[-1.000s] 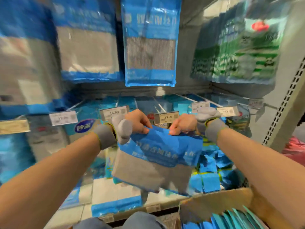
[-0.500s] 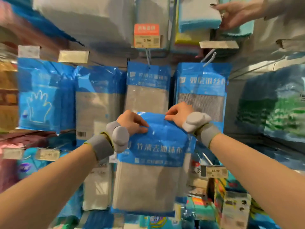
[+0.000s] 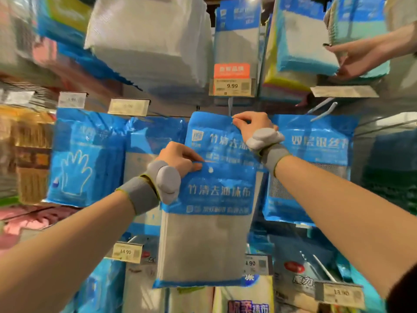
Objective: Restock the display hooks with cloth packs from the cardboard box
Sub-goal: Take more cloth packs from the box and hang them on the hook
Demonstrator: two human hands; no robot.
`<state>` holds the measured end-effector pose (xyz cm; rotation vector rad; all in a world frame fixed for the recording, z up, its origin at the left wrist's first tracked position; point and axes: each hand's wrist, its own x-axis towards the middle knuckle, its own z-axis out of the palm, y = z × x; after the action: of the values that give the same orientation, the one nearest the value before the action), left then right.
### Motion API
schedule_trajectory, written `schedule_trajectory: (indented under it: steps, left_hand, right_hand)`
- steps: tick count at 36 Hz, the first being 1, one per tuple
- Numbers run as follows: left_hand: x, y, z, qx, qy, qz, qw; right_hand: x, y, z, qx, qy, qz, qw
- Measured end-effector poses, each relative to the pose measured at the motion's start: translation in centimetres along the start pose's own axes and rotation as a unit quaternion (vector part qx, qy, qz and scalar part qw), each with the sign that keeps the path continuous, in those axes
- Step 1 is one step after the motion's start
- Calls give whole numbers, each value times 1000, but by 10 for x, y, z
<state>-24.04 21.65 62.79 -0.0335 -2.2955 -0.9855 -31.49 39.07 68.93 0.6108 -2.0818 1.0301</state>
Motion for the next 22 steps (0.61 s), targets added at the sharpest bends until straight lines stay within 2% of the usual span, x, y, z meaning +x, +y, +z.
schedule_trajectory:
  steps: [5,8,13,18,22]
  left_hand:
    - [6,0,-4,13,3,8,1000]
    - [8,-2,-5,26,6,13,1000]
    - [9,-5,-7,33,-7,6,999]
    - [13,-6,-7,40,-12,-6,999]
    - [14,-4,-7,48,-7,-1,999]
  right_hand:
    - [20,-11,12,-19,88,32,995]
    - [27,-18,19,-19,99,62,993]
    - [34,-22,20,-21,100,47,994]
    - [28,-15,23,-4,166,19,986]
    - [35,-22,20,28,197,37,979]
